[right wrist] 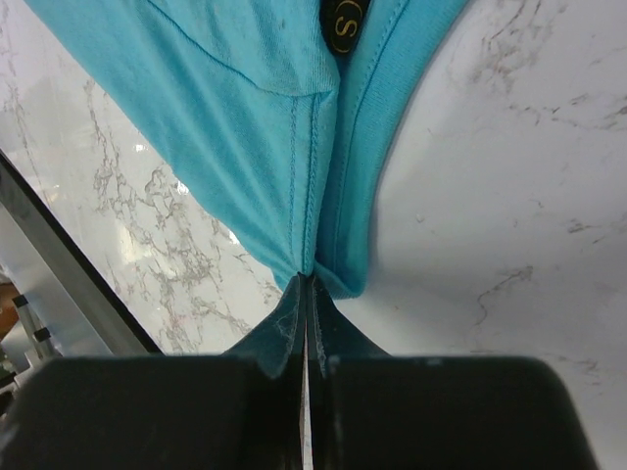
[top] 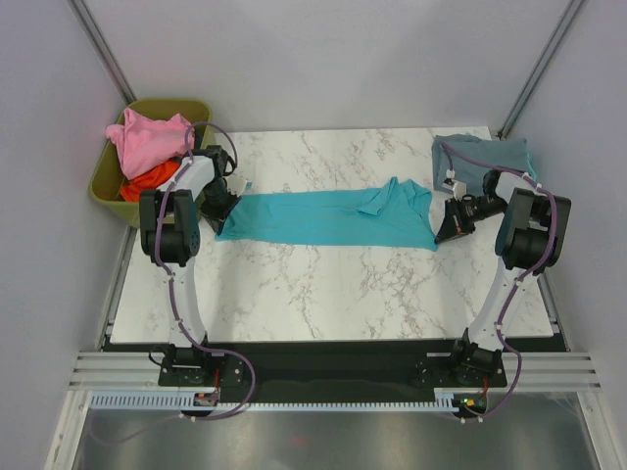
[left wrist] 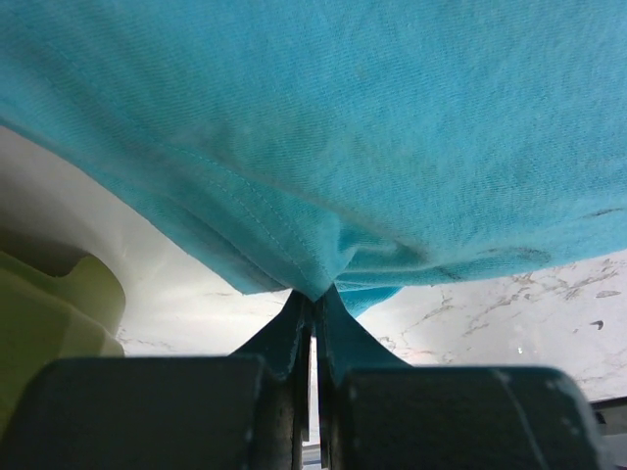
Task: Fold and stack the t-shirts
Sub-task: Fold the tshirt
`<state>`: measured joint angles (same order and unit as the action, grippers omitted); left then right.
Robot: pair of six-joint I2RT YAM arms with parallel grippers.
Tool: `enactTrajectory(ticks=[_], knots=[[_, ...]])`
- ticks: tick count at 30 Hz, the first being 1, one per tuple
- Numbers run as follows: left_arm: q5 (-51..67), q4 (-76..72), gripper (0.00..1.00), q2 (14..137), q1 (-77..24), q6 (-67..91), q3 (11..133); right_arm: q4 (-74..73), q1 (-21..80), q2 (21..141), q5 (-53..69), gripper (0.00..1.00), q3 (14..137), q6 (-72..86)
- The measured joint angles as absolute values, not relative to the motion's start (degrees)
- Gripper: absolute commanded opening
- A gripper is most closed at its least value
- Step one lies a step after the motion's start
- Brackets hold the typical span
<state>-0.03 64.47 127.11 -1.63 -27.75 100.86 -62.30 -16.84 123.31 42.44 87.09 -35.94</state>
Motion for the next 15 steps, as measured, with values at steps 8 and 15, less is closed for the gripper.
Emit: enactTrajectory(ticks=[8, 15], knots=[[-0.34, 64.01, 0.79, 126.43, -1.63, -28.99, 100.40, -64.51, -16.84, 121.69, 42.04, 0.15, 87.02, -38.22], [1.52, 64.55, 0.99, 119.22, -1.74, -29.10, 97.21, -69.23, -17.12, 114.91, 42.09, 0.51, 87.07, -42.35]])
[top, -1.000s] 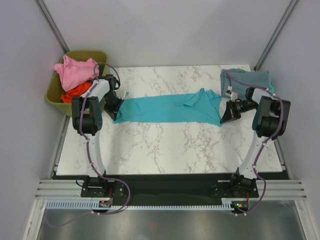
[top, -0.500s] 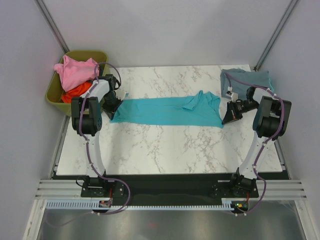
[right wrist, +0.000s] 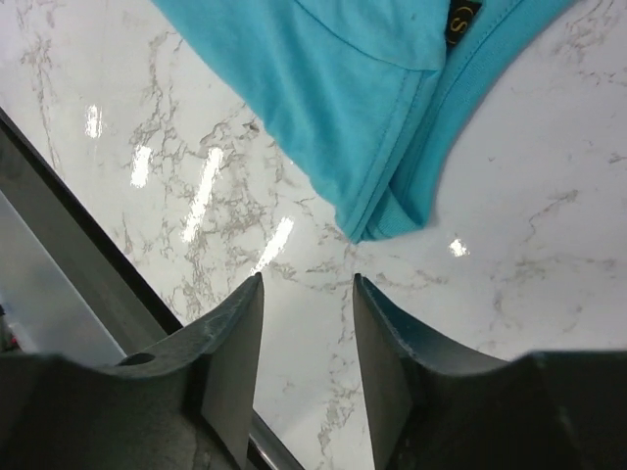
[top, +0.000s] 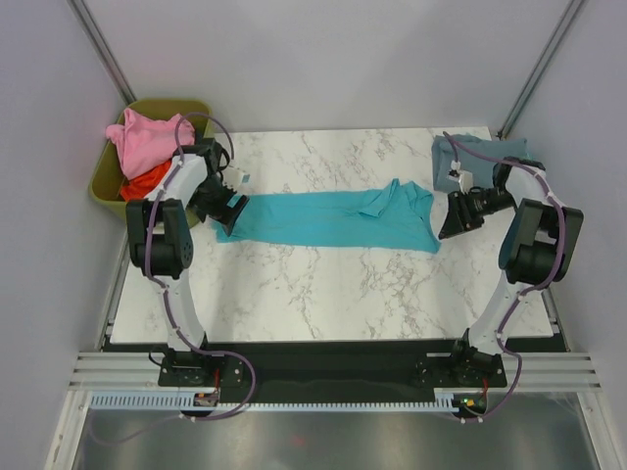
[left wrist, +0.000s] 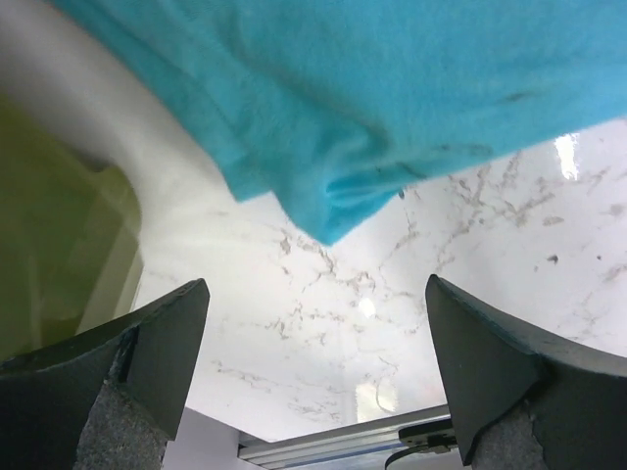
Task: Fold and stack the t-shirts
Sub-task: Fold the tshirt
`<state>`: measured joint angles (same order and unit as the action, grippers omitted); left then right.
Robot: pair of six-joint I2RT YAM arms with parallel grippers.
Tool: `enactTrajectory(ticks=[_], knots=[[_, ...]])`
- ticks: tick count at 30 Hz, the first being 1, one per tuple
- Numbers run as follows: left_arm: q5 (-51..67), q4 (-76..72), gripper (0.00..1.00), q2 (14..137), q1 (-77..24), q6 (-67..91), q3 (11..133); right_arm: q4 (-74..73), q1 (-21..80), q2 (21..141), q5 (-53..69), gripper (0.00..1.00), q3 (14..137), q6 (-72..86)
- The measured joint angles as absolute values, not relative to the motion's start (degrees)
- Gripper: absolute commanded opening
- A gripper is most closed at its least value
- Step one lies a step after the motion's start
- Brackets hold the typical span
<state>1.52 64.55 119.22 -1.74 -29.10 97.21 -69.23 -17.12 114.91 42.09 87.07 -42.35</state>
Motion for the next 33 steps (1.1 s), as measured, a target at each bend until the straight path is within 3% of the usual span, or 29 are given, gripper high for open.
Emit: enactTrajectory(ticks=[8, 14, 24, 33], knots=[[5.69, 66.15, 0.99, 112.99, -2.48, -28.58, 101.60, -70.70, -16.93, 109.32, 43.13, 0.56, 94.17, -41.76], [9.72, 66.28, 0.99, 116.90, -5.13, -27.38, 106.04, -66.78, -13.74, 114.61, 45.30, 0.52, 101.43, -35.05], [14.28, 65.39, 0.99, 126.96, -9.10, -23.79, 109.03, -60.25, 0.58, 126.43, 44.56, 0.43, 108.90, -27.29], [15.11, 64.45, 0.99, 130.50, -9.54, -22.24, 109.60, -58.78, 4.69, 130.43, 42.37, 0.45, 110.56, -25.19]])
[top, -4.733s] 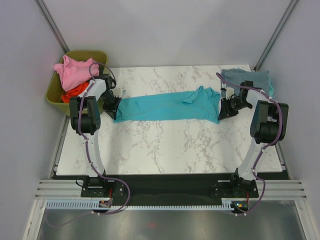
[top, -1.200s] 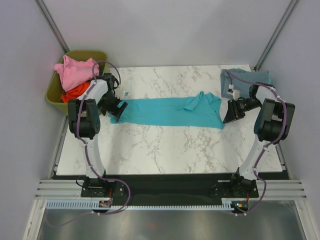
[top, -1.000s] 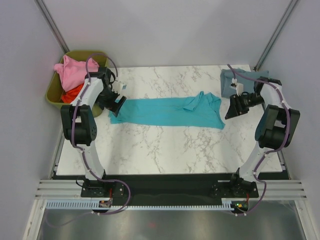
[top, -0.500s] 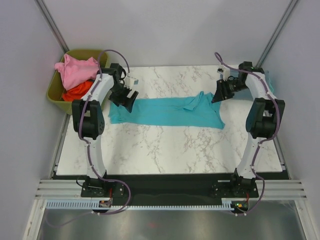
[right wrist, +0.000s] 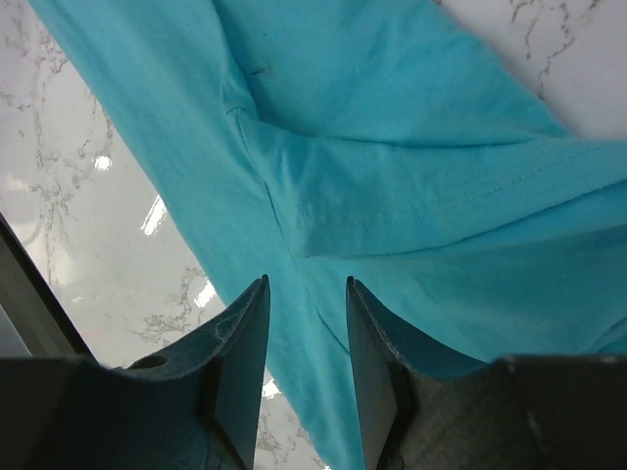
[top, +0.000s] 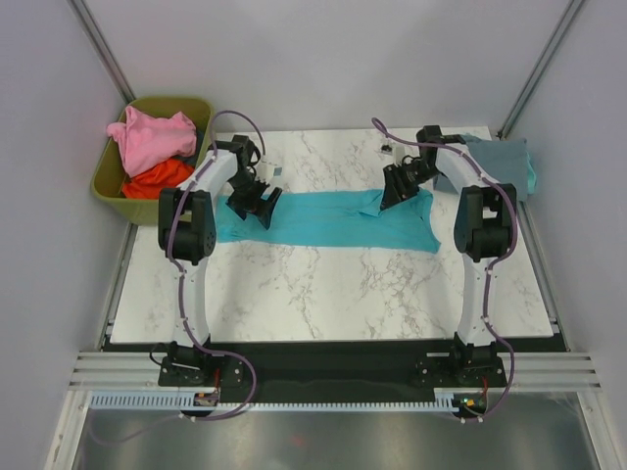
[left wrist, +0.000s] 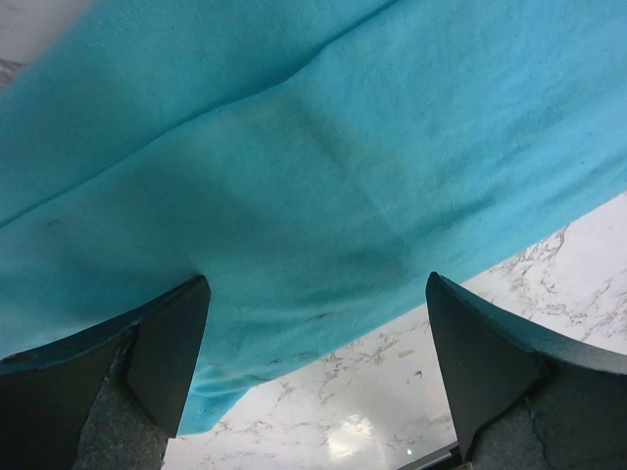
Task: Fold and stack the t-shirts
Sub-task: Fold the tshirt
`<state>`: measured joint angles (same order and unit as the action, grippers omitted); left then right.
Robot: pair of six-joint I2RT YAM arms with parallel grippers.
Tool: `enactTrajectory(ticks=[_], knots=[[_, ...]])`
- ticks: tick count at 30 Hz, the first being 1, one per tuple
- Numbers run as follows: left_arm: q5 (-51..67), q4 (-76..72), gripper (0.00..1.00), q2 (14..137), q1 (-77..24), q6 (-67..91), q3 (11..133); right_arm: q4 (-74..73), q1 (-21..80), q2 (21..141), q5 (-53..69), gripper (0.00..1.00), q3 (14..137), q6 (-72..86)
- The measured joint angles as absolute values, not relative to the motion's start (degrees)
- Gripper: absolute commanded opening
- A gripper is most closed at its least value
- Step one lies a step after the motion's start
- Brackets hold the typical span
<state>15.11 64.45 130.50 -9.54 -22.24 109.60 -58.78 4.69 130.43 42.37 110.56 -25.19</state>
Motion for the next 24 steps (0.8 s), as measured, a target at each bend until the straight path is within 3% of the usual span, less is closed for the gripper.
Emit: enactTrajectory(ticks=[11, 18, 24], knots=[[14.85, 64.27, 0.99, 131.39, -9.80, -21.47, 110.00, -57.71, 5.15, 136.09, 40.80, 0.46, 113.21, -24.67], [13.58, 64.38, 0.99, 131.63, -10.35, -21.37, 110.32, -57.69, 7.03, 138.19, 40.45, 0.22, 115.39, -24.53], [13.50, 64.36, 0.99, 131.63, -10.39, -21.28, 110.32, -57.63, 7.57, 138.21, 40.53, 0.18, 117.19, -24.25]])
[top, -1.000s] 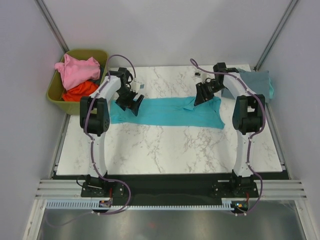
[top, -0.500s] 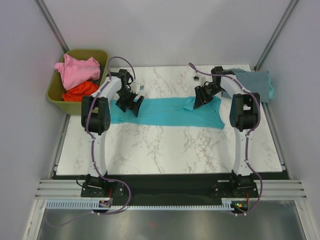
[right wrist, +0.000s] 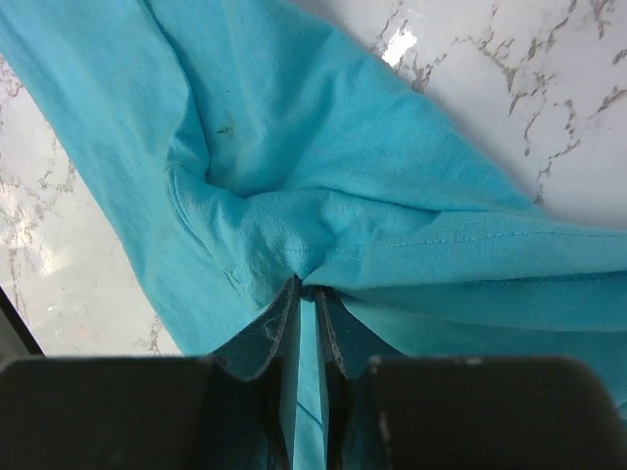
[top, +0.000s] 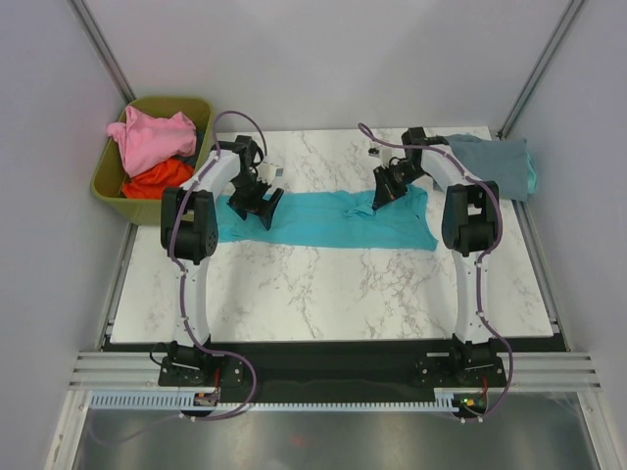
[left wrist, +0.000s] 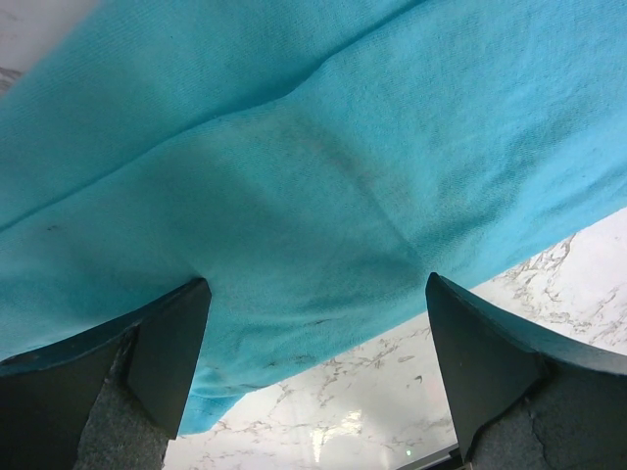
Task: Fold and stack the t-shirts
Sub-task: Fold the tshirt
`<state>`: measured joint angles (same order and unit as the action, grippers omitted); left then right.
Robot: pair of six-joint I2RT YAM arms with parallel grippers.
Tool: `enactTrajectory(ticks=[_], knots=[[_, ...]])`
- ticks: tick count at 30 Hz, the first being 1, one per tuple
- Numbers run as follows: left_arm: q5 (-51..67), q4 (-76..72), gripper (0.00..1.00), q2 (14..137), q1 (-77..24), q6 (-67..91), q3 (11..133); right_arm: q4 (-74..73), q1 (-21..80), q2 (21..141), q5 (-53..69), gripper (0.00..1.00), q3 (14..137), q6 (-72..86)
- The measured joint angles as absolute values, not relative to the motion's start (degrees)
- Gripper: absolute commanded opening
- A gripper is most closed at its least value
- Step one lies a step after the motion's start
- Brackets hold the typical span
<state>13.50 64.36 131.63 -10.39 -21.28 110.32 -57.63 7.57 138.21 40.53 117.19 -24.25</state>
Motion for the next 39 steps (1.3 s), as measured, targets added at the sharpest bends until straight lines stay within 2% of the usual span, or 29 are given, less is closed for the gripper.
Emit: enactTrajectory(ticks=[11, 15, 16, 20, 21, 28, 31, 34, 39], knots=[[12.45, 64.27, 0.99, 131.63, -10.85, -21.28, 110.17, -57.28, 7.64, 138.21, 40.73, 0.15, 120.90, -23.18], [12.16, 63.29, 0.99, 130.87, -10.96, -21.28, 108.77, -55.72, 7.66, 138.61, 40.93, 0.19, 124.92, -22.13], [12.12, 63.05, 0.99, 130.61, -10.98, -21.28, 108.36, -55.27, 7.66, 138.61, 41.01, 0.22, 125.64, -21.76], [12.03, 62.63, 0.99, 129.54, -11.00, -21.28, 106.69, -53.58, 7.66, 138.87, 42.06, 0.62, 127.92, -20.03], [11.92, 62.57, 0.99, 129.32, -11.00, -21.28, 106.34, -53.30, 7.68, 138.93, 42.46, 0.65, 128.22, -19.51], [10.44, 62.48, 0.99, 123.98, -11.00, -20.34, 101.75, -52.29, 8.12, 137.53, 43.16, 0.64, 125.51, -18.83], [11.46, 62.81, 0.99, 119.44, -10.90, -19.20, 101.91, -50.50, 7.20, 132.51, 42.89, 0.63, 117.62, -16.47], [14.31, 63.72, 0.99, 116.11, -10.57, -18.20, 104.97, -44.80, 3.90, 123.98, 43.07, 0.63, 104.77, -11.60], [18.90, 61.80, 0.98, 116.05, -10.24, -16.64, 110.87, -39.24, -1.80, 121.34, 43.77, 0.63, 101.93, -5.32]])
